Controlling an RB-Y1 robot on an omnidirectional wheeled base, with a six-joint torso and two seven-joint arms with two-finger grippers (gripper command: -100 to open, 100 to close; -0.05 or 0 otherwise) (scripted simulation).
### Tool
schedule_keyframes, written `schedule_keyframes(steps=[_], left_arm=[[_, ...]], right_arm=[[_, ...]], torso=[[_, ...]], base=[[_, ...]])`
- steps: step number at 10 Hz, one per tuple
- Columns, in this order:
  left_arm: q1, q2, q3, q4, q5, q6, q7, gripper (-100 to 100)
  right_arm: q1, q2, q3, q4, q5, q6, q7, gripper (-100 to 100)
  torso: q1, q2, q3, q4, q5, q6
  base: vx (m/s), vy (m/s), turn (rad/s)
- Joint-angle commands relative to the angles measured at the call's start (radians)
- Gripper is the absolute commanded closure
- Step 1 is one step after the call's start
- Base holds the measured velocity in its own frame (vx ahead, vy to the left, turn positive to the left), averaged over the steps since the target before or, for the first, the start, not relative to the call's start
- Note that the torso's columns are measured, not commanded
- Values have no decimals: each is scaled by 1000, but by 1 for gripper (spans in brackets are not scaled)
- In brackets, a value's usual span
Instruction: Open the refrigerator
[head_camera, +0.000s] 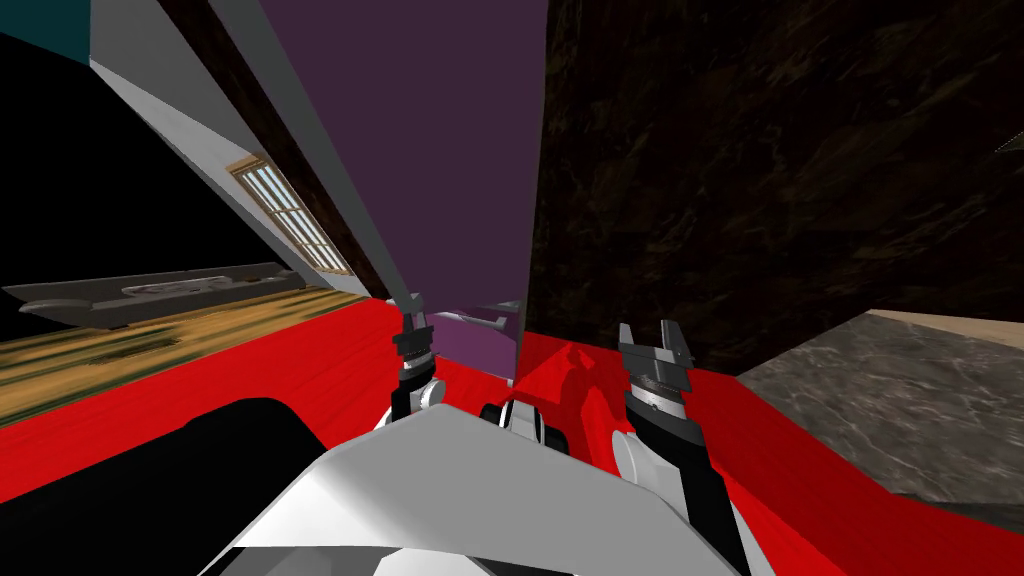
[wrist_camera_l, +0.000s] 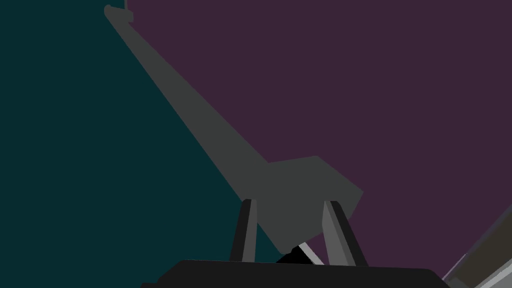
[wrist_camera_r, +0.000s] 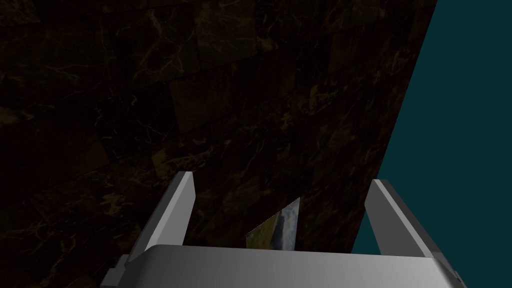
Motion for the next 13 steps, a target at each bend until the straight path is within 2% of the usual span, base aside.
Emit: schedule_keyframes(steps=[1,7,8,9,11,13], left_arm=[[5,-23,23,-22,5,-16,-39,100],[20,-81,71,-58,18,-40,-125,100],[31,-83,59,-44,18,-29,-115,100],[48,-105,72,-54,28,-43,-150,100],[61,-123,85,-69,36,-60,-181,100],[74,-141,98,-84,45,-77,-212,100]], right_arm=[[0,0,0,0,0,0,0,0],[0,0,0,0,0,0,0,0],[0,0,0,0,0,0,0,0],[0,0,0,0,0,0,0,0],[0,0,0,0,0,0,0,0],[0,0,0,0,0,0,0,0]], torso=[[-3,0,1,-1,0,1],[-3,3,0,3,-6,1],[-4,5,1,4,-7,0],[1,3,0,3,-5,2],[-3,1,0,0,-1,-2],[-4,4,1,2,-4,2]], base=[[19,-214,135],[-11,-197,112],[-11,-91,44],[50,-132,88],[57,-243,153],[34,-237,79]])
